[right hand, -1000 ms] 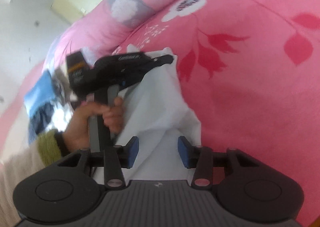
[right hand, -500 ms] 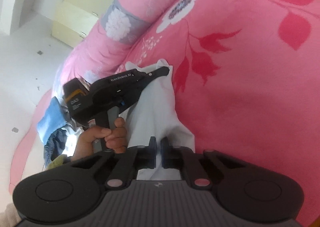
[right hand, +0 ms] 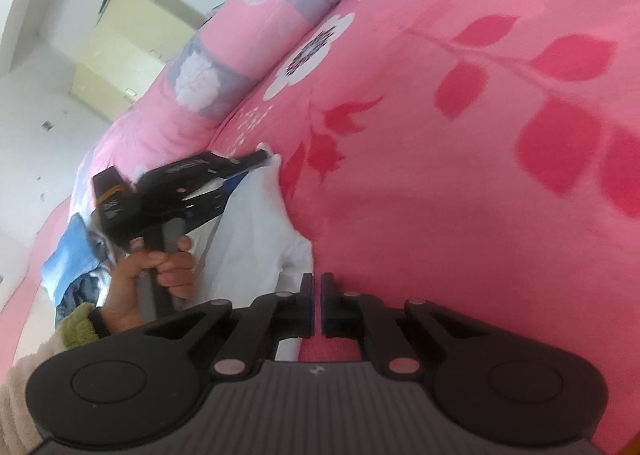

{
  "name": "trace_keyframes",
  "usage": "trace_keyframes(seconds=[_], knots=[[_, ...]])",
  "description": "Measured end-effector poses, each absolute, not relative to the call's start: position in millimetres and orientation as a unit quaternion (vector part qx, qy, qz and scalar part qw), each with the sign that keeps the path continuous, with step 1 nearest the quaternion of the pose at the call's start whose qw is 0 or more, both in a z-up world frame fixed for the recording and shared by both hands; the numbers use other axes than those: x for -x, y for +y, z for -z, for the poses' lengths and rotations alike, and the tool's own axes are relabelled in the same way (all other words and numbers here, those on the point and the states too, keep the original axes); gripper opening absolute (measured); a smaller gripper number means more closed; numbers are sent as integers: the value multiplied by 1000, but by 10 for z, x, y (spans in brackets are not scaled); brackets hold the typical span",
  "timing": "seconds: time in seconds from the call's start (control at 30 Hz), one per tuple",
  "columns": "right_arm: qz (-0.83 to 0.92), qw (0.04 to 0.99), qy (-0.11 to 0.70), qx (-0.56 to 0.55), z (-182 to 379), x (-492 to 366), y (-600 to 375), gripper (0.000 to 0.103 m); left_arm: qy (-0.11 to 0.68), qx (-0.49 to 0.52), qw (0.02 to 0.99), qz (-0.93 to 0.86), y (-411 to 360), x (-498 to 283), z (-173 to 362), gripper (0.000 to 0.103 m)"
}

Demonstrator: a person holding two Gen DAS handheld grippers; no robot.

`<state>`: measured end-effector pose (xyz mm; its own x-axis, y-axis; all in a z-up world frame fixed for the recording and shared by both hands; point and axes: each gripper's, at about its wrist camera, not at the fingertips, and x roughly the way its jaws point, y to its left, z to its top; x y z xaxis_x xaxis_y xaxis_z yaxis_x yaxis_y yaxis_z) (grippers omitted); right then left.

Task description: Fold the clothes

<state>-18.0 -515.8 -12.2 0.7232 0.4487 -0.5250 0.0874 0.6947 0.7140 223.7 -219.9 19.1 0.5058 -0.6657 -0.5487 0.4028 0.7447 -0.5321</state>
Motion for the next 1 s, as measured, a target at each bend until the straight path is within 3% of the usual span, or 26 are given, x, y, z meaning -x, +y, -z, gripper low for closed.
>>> trace_keyframes(seconds=[0.23, 0.5, 0.67, 0.77, 0.87, 1.0], knots=[[-82, 897, 323, -292, -616, 820, -4980, 3, 306, 153, 880, 330, -1606, -1697, -1221, 72], [-105, 920, 302, -224, -1253, 1282, -4491, 3, 278, 166, 910, 260, -13, -474, -1934, 79], [-169, 908, 332, -192, -1261, 1158, -3700, 3, 294, 185, 924, 158, 1071, 325, -1880, 93], [-203, 901, 358, -139, -1111, 1035, -3006, 3, 313, 209, 919, 118, 1481, 715, -1552, 93], [-233, 890, 382, -84, -955, 918, -2324, 3, 324, 212, 913, 132, 1477, 1041, -1224, 90], [-203, 903, 377, 20, -677, 822, -1745, 3, 278, 96, 934, 203, 926, 1390, -981, 90]])
